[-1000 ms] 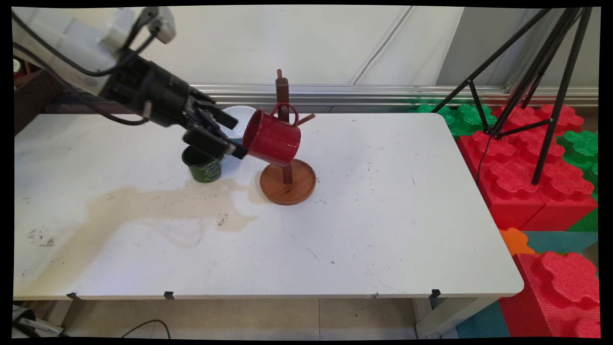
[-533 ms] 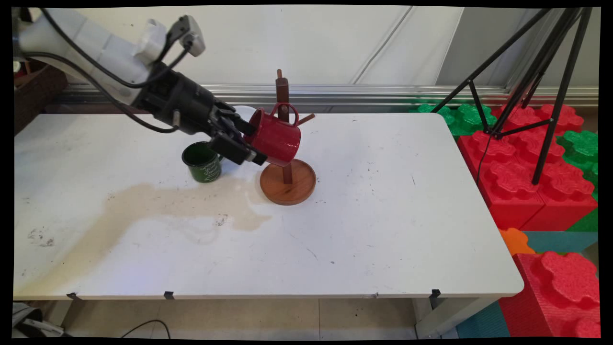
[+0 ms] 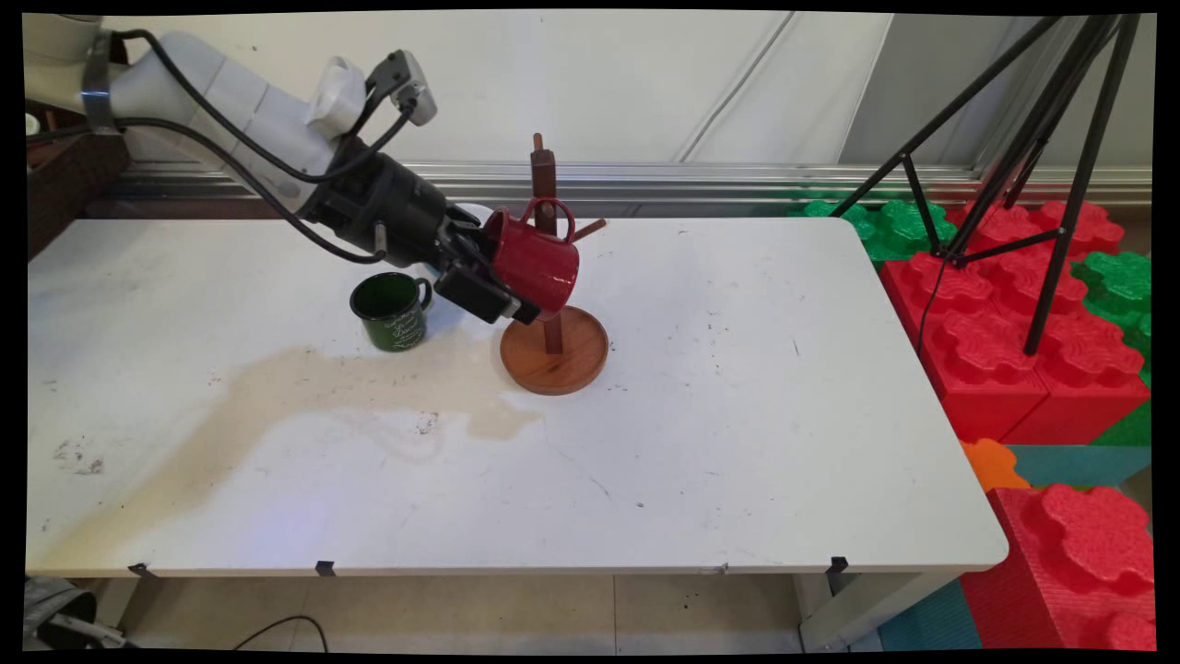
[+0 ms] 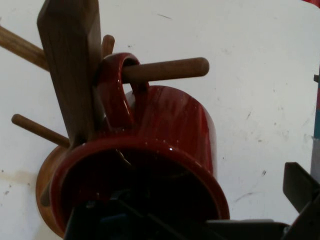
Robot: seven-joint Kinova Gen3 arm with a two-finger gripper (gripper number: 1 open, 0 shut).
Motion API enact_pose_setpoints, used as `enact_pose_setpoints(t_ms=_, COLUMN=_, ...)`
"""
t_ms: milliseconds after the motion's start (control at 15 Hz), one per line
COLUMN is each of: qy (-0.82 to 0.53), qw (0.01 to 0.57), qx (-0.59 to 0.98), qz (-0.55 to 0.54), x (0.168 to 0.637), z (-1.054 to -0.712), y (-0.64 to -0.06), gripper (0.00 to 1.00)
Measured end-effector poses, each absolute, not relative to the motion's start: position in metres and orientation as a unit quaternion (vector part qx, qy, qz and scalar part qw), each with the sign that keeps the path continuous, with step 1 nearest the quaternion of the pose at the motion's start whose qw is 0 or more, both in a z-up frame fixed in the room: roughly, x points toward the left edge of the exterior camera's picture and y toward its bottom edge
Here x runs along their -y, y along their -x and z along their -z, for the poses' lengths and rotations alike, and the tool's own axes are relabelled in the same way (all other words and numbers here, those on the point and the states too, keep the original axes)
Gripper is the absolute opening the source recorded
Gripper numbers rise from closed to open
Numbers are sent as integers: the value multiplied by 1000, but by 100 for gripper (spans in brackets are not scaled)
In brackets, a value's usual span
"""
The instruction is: Pick up the red mug from the rack, then place the picked object on the table
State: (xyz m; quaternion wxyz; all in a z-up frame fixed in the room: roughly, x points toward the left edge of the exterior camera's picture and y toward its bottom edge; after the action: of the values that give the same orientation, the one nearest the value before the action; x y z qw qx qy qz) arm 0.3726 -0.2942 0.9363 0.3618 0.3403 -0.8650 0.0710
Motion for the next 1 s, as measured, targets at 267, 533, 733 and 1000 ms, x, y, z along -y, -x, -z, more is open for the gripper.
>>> enact_pose_setpoints(t_ms=267, qy=-339, qw=361, qx=866, qz=-68, x=297, z=-933, y=-370, gripper=0)
enact_pose_setpoints(t_ms=533, qy=-335, qw=361, qx=867, qz=-68, x=297, z=-937, y=-372, gripper=0)
enact_pose_setpoints(t_ms=733, qy=-331, qw=361, qx=870, qz=-66, x=293, z=-942, y=-376, gripper=0)
enact_pose_setpoints(t_ms=1000, qy=-319, qw=360, qx=875, qz=-62, x=285, z=-951, y=-382, gripper=0)
